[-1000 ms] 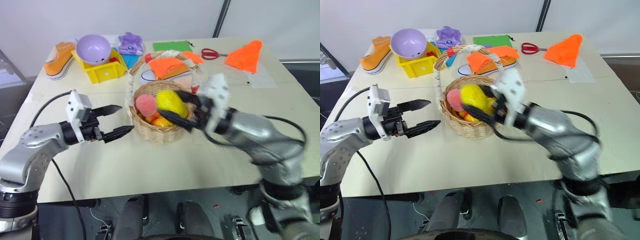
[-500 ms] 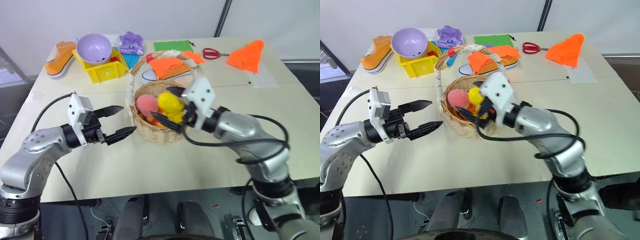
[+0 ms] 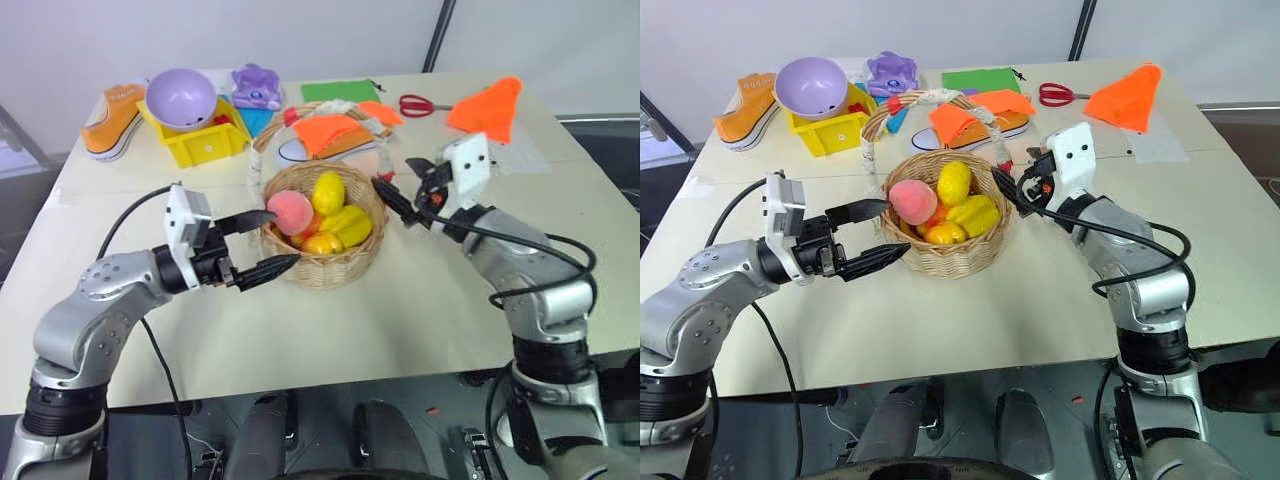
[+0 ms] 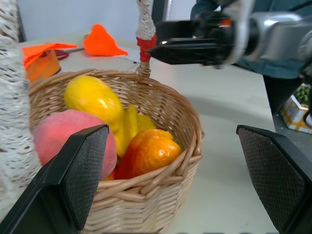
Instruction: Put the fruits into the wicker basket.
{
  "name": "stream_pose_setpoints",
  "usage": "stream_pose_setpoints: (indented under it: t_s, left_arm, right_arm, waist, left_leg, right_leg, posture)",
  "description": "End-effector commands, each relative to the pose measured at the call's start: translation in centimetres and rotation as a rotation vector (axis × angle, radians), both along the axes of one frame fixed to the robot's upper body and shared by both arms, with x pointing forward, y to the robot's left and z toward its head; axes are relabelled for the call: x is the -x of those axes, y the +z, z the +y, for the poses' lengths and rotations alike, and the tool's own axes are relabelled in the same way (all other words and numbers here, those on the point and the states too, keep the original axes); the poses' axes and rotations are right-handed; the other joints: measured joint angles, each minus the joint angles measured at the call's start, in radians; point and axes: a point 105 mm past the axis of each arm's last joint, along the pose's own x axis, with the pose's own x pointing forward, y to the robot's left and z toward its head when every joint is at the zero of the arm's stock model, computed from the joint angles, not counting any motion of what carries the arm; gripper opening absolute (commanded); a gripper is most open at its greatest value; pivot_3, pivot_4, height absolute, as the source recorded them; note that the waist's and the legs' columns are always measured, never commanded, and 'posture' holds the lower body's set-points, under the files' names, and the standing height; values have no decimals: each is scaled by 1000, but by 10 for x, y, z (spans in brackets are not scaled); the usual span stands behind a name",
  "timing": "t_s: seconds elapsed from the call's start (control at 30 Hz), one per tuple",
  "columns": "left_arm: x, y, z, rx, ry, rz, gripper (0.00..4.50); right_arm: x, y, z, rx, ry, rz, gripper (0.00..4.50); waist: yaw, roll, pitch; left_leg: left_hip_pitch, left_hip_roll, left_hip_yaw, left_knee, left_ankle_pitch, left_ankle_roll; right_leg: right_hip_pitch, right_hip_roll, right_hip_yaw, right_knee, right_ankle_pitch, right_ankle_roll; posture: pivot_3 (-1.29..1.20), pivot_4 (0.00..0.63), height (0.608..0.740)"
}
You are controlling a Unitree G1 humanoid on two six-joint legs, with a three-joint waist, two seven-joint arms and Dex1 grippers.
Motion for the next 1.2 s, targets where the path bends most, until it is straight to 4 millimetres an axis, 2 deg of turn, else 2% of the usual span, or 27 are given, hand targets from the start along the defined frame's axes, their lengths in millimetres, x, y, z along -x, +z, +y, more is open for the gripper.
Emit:
stream_pose_setpoints:
  t_s: [0.03,0.13,0.17,0.23,0.37,0.43,0.5,0.6,0.67,0.73,0.83,0.97,1.1,1.2]
  left_arm:
    - [4,9,-3,-2,-8,-50,4500]
    - [4,9,-3,-3,-6,-51,4500]
    - [4,9,-3,-4,-5,-52,4500]
    - [4,8,-5,-4,-5,-54,4500]
    - [1,9,-8,1,-11,-59,4500]
    - [1,8,-12,4,-26,-58,4500]
    - [-1,8,-15,7,-38,-57,4500]
    - [-3,8,-18,11,-49,-58,4500]
    - [-4,9,-21,13,-54,-61,4500]
    - [-5,9,-22,14,-56,-64,4500]
    - [-7,10,-25,21,-51,-73,4500]
    - [-8,8,-22,20,-26,-74,4500]
    - [-12,0,-9,-10,24,-55,4500]
    - [-18,-8,7,-42,86,-35,4500]
  right_arm:
    - [3,20,-3,-50,3,-76,2143]
    - [5,24,-7,-77,1,-81,625]
    - [5,27,-14,-71,-34,-99,147]
    - [3,33,-39,-53,-150,-141,65]
    - [2,45,-106,-72,-414,-202,65]
    - [5,48,-154,-74,-600,-220,65]
    - [9,46,-193,-94,-746,-221,65]
    - [8,35,-223,-106,-835,-200,65]
    - [6,26,-235,-107,-861,-188,65]
    - [5,20,-241,-95,-869,-181,65]
    - [13,13,-250,-132,-877,-171,1427]
    - [29,17,-246,-90,-871,-195,3363]
    - [51,12,-223,39,-750,-176,3363]
    - [65,-2,-192,125,-548,-130,3363]
  waist:
    - [0,0,0]
    - [0,0,0]
    - [0,0,0]
    - [1,0,0]
    - [14,0,0]
    - [22,0,0]
    - [22,0,0]
    - [19,0,0]
    - [12,0,0]
    - [0,2,0]
    - [-4,2,0]
    - [3,2,1]
    - [5,2,1]
    - [5,2,0]
  left_leg:
    - [0,0,0,0,0,0]
    - [0,0,0,0,0,0]
    - [0,0,0,1,0,0]
    - [0,0,0,1,0,0]
    - [0,-1,0,1,0,0]
    - [0,-1,1,1,0,0]
    - [0,-1,2,2,0,0]
    - [1,-1,2,1,0,0]
    - [1,0,3,1,0,1]
    - [1,1,3,1,0,1]
    - [2,1,3,1,0,1]
    - [2,1,3,1,0,1]
    - [2,1,2,2,0,1]
    - [2,1,2,1,0,1]
  right_leg:
    - [0,1,0,0,0,0]
    - [0,1,0,0,0,0]
    - [0,1,0,0,0,0]
    - [0,2,0,0,0,0]
    - [0,1,0,0,0,0]
    - [0,1,0,0,0,0]
    - [1,1,0,0,0,0]
    - [1,2,0,0,0,0]
    - [1,3,1,0,0,1]
    - [1,3,1,0,0,1]
    - [1,4,1,1,0,1]
    - [2,4,1,2,0,1]
    - [2,4,1,1,0,1]
    - [3,4,1,1,0,1]
  posture:
    - [0,150,740]
    - [0,150,740]
    - [0,150,740]
    - [0,150,740]
    - [0,150,740]
    - [0,150,740]
    - [0,150,740]
    - [0,150,740]
    - [0,150,740]
    - [0,150,740]
    - [0,150,740]
    - [0,150,740]
    - [0,150,740]
    - [0,150,740]
